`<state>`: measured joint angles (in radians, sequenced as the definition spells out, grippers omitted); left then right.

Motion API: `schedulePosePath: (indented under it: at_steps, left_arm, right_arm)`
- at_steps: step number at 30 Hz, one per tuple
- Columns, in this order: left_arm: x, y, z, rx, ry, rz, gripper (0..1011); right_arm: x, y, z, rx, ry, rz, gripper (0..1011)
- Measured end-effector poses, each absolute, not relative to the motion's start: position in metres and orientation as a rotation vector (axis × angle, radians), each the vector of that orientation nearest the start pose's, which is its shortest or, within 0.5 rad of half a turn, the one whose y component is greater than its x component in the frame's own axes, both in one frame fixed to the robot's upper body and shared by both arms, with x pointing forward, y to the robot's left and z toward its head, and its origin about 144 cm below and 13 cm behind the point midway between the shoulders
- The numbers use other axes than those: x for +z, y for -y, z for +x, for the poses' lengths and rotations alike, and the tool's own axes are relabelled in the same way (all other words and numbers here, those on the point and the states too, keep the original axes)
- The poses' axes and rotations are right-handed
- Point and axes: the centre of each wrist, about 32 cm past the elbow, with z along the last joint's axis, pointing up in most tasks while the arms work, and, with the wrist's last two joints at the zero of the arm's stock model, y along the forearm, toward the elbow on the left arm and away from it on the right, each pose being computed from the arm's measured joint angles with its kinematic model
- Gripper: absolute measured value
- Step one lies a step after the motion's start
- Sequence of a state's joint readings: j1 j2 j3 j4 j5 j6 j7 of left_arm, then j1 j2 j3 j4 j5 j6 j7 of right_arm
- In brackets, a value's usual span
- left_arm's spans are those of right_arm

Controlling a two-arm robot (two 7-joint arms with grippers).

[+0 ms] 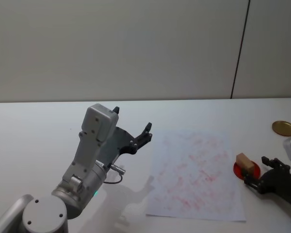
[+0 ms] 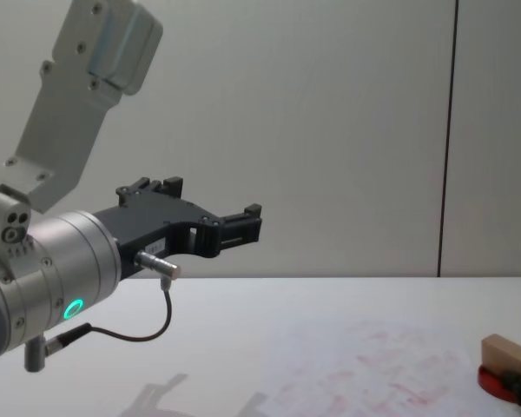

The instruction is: Use the one hand to pick up the stamp and affix it onto the A4 paper.

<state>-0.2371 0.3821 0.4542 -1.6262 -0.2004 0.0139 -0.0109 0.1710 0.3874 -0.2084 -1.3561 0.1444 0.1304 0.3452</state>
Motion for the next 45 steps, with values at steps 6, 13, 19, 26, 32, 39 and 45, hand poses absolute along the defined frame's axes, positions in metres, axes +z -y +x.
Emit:
schedulePosePath:
  at_steps: [6, 13, 19, 26, 32, 39, 45]
  left_arm:
    - [1.204, -0.198, 0.492, 1.124, 0.268, 0.061, 993]
    - [1.204, -0.198, 0.492, 1.124, 0.268, 0.061, 993]
    - [1.204, -0.198, 0.492, 1.124, 0.268, 0.061, 993]
    - [1.204, -0.198, 0.492, 1.124, 0.268, 0.061, 993]
    - [1.204, -0.198, 0.492, 1.124, 0.268, 0.061, 993]
    - [1.204, -0.198, 0.492, 1.124, 0.268, 0.061, 993]
    - [1.204, -0.198, 0.492, 1.124, 0.268, 0.061, 993]
  right_arm:
    - [1.138, 0.304, 0.498, -1.110, 0.003, -0.358, 949]
    - [1.145, 0.305, 0.497, -1.120, 0.030, -0.330, 1001]
    - [1.150, 0.306, 0.495, -1.133, 0.048, -0.313, 1001]
    - [1.155, 0.307, 0.494, -1.140, 0.055, -0.289, 1001]
    - [1.160, 0.307, 0.493, -1.134, 0.056, -0.253, 1001]
    - [1.167, 0.305, 0.491, -1.124, 0.064, -0.208, 1001]
    - [1.171, 0.304, 0.489, -1.118, 0.070, -0.183, 1001]
